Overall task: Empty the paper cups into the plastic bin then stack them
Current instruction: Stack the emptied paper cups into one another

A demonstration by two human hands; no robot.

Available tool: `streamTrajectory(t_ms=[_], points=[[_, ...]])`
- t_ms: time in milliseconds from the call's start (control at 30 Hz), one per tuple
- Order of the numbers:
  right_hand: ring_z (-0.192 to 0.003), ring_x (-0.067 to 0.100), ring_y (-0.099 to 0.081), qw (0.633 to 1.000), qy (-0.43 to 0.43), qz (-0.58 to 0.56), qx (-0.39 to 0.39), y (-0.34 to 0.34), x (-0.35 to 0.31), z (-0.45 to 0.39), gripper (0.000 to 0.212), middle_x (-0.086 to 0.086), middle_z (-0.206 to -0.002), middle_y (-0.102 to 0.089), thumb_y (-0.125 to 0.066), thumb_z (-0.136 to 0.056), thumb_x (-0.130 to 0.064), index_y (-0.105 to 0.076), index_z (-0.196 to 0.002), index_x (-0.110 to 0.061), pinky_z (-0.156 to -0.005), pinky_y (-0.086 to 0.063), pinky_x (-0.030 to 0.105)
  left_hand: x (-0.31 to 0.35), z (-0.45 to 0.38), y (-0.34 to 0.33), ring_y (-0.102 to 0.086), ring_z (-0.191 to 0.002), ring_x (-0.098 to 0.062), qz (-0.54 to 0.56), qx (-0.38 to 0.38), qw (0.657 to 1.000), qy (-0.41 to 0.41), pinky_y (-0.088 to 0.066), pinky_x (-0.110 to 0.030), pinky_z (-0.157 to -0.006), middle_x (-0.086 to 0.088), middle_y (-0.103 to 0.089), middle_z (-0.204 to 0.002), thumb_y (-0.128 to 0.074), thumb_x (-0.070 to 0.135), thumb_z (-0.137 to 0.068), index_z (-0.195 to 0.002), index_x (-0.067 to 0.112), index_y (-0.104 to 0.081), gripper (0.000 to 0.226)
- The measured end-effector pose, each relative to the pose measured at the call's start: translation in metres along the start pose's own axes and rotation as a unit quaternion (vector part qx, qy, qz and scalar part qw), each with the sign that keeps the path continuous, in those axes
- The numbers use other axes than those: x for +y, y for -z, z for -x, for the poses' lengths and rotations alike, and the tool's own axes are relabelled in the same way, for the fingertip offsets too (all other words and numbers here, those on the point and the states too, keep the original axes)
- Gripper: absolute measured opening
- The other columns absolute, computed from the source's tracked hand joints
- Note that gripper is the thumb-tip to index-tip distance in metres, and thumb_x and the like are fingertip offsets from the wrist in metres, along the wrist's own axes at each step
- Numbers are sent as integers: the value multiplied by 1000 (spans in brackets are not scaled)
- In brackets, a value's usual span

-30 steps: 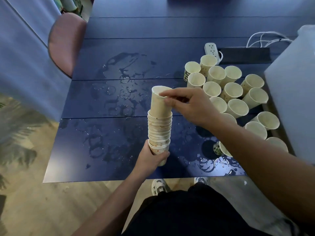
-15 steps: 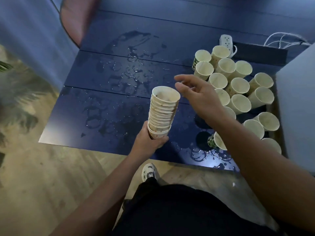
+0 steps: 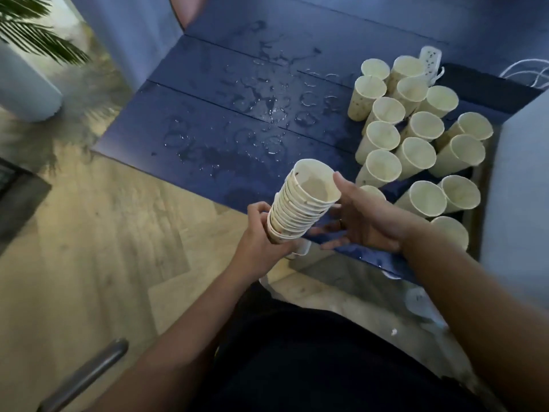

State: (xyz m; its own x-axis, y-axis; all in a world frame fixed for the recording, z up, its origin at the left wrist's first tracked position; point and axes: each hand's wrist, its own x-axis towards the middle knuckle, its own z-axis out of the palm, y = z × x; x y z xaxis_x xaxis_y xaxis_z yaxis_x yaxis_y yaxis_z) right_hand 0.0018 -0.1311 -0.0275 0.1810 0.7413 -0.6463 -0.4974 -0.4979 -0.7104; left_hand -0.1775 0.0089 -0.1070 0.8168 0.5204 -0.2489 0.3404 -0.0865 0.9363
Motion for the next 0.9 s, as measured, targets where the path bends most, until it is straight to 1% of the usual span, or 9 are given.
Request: streamTrajectory(t_ms=[100, 200, 300, 367, 467, 600, 667, 767, 900], points=[[-126, 41, -57, 998, -6, -29, -53, 6, 41, 11, 84, 17, -140, -58, -65, -77, -71, -53, -141, -18, -106, -47, 53, -22, 26, -22, -61, -104, -2, -19, 26, 999, 11, -54, -35, -88, 21, -59, -111, -91, 28, -69, -119, 36, -35, 75], [-131, 40, -52, 997, -4, -54, -56, 7, 86, 13, 79, 20, -144, -53, -74, -78, -59, -52, -142, -16, -112, -42, 51, -53, 51, -41, -51, -114, -13, -72, 84, 994, 25, -42, -25, -98, 5, -46, -123, -92, 25, -70, -120, 41, -40, 74], [-132, 37, -52, 993, 3, -86, -78, 5, 130, 11, 72, 17, -145, -52, -79, -79, -37, -50, -144, -23, -113, -40, 52, -74, 66, -49, -56, -90, -4, -13, 53, 995, 82, -44, -10, -84, 9, -54, -112, -82, 8, -81, -119, 43, -52, 60], [-128, 26, -56, 993, -2, -98, -66, 1, 154, 8, 75, 9, -146, -53, -75, -80, -16, -45, -148, -27, -106, -48, 45, -91, 71, -51, -62, -84, -5, 61, 24, 989, 136, -53, -27, -80, 8, -70, -100, -63, -4, -90, -119, 48, -63, 59], [-126, 14, -57, 995, -19, -81, -55, 3, 188, -7, 103, -6, -154, -41, -82, -70, -4, -29, -155, -28, -91, -54, 31, -107, 76, -58, -67, -98, -23, 183, 43, 950, 251, -56, -51, -92, -11, -71, -117, -47, -1, -99, -122, 40, -68, 52], [-146, 17, -35, 996, -39, 33, -75, 15, 232, -35, 122, -14, -161, -29, -97, -60, -21, -24, -155, -43, -118, -32, 51, -128, 71, -74, -69, -106, -23, 243, 71, 917, 309, -55, -39, -88, -9, -73, -118, -49, 25, -106, -125, 13, -68, 30], [-142, 19, -41, 994, -63, -20, -83, 18, 246, -46, 106, -15, -159, -31, -88, -73, -20, -25, -155, -44, -116, -36, 52, -145, 64, -82, -70, -104, -19, 214, 68, 926, 304, -53, -35, -91, -7, -75, -114, -49, 32, -106, -117, 14, -71, 31], [-130, 21, -54, 992, -76, -90, -38, 18, 263, -65, 66, -3, -151, -48, -65, -90, -44, -40, -150, -35, -104, -47, 46, -167, 52, -91, -70, -90, -13, 192, 61, 932, 302, -53, -30, -81, -2, -75, -101, -49, 35, -105, -111, 12, -73, 33], [-121, 30, -59, 979, -116, -149, 71, 18, 296, -102, 65, 17, -140, -57, -69, -85, -56, -57, -138, -20, -103, -47, 48, -189, 29, -107, -70, -101, -21, 195, 50, 921, 334, -56, -37, -86, -5, -72, -115, -61, 44, -96, -127, 16, -65, 42]])
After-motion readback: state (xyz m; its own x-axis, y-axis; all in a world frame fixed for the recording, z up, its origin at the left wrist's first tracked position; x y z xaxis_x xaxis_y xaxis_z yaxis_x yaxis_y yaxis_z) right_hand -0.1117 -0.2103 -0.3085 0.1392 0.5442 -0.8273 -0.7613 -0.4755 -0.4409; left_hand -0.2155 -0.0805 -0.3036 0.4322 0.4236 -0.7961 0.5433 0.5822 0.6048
